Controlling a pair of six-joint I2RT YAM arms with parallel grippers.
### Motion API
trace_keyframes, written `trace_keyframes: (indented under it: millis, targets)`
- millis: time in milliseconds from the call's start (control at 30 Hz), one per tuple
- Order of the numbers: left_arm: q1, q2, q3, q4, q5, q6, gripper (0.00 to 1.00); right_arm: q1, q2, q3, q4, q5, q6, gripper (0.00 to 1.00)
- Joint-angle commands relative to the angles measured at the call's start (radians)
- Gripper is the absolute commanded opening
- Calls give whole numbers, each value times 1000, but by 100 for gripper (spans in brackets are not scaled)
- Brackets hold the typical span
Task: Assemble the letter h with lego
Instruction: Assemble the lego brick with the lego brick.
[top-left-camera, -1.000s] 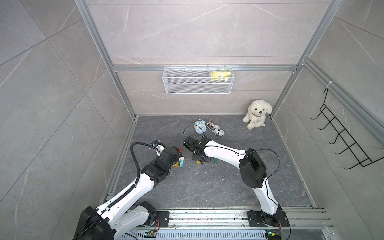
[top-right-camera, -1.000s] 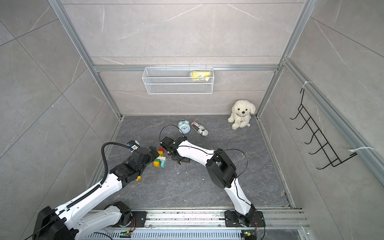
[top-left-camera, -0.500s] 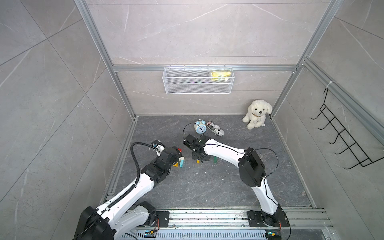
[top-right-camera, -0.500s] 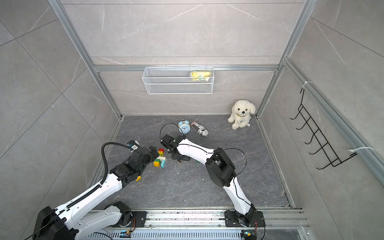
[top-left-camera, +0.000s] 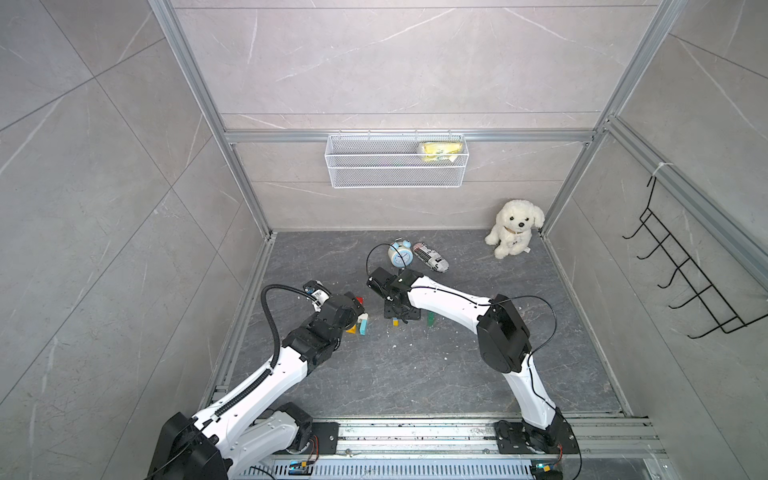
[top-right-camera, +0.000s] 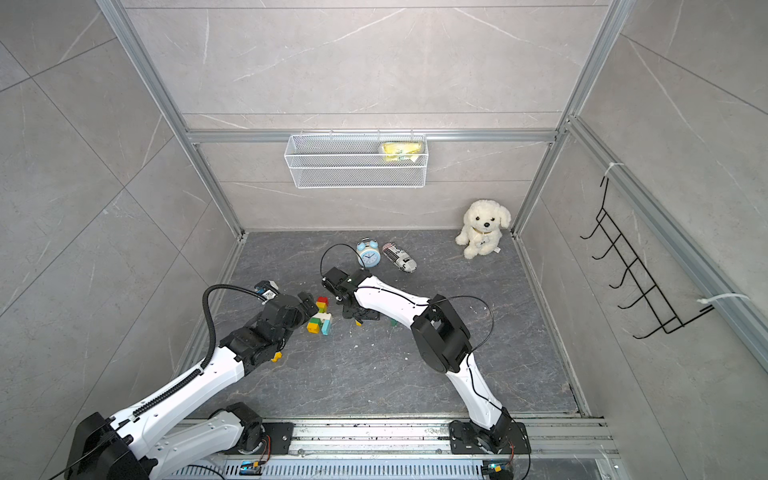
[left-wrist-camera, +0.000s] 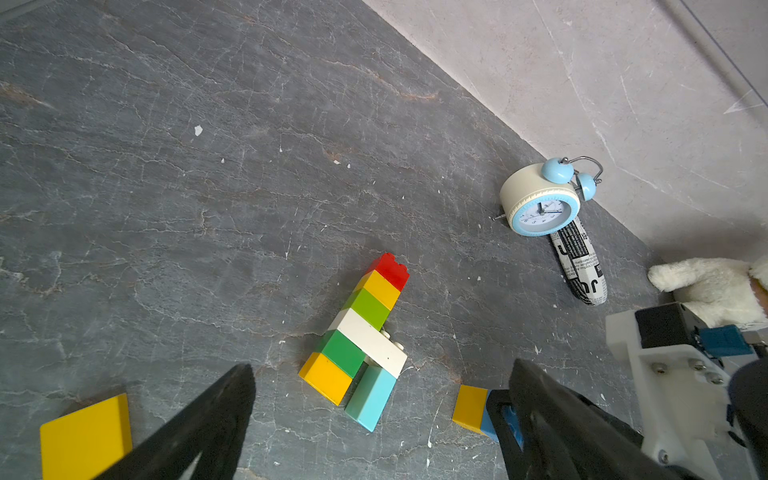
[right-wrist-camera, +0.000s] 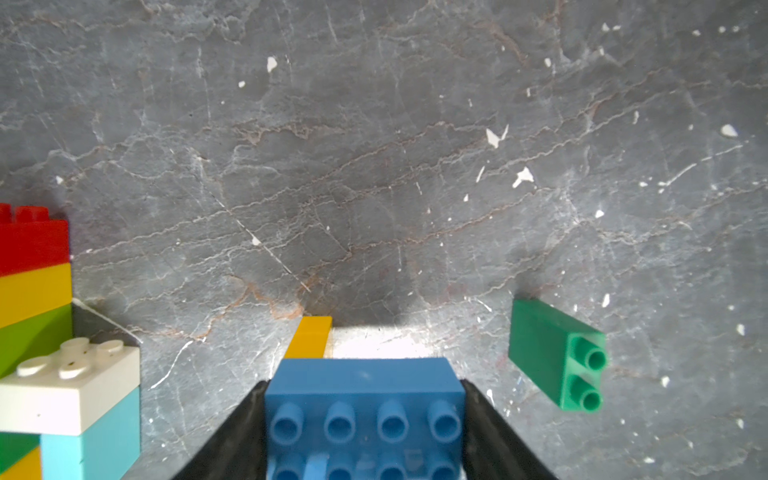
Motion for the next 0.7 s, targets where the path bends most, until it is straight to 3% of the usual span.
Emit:
trace_keyframes:
  millis: [0,667]
  targets:
    - [6,-8,-3,2,-10,-16,99,0,-40,27,-36,5,-47,36]
    - [6,1,-2,6,-3,-16,99,-44,-174,-81,-26,25,-89,35]
